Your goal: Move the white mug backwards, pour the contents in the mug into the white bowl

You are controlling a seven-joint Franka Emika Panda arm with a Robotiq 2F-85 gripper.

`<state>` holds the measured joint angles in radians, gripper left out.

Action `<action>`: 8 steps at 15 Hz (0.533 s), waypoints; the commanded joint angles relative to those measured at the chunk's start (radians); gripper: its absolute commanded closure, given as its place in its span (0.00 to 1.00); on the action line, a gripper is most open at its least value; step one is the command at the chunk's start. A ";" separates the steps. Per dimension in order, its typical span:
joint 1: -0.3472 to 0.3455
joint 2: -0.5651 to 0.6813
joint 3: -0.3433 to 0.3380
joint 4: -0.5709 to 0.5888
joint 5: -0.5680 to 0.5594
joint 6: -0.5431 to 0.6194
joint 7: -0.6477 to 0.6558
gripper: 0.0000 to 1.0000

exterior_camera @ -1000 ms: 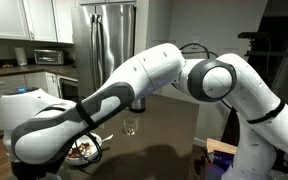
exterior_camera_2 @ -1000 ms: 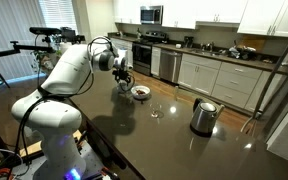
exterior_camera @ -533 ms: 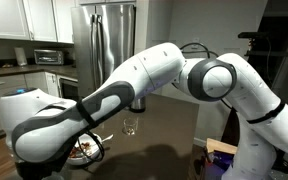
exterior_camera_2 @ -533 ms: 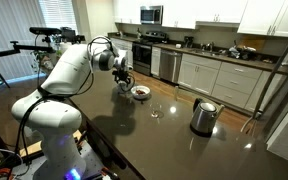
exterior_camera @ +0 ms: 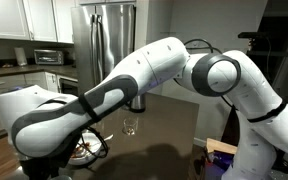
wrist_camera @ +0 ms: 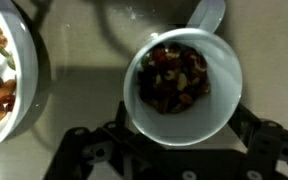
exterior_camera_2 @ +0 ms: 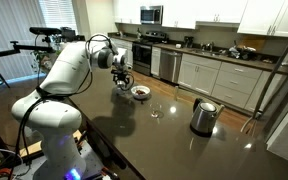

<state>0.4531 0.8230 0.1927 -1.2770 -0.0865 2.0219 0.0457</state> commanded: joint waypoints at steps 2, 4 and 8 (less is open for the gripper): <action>-0.015 -0.090 0.011 -0.123 0.017 0.007 0.002 0.00; -0.017 -0.111 0.013 -0.165 0.025 0.027 0.009 0.00; -0.024 -0.147 0.020 -0.240 0.037 0.050 0.019 0.00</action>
<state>0.4495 0.7408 0.1955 -1.4147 -0.0720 2.0406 0.0484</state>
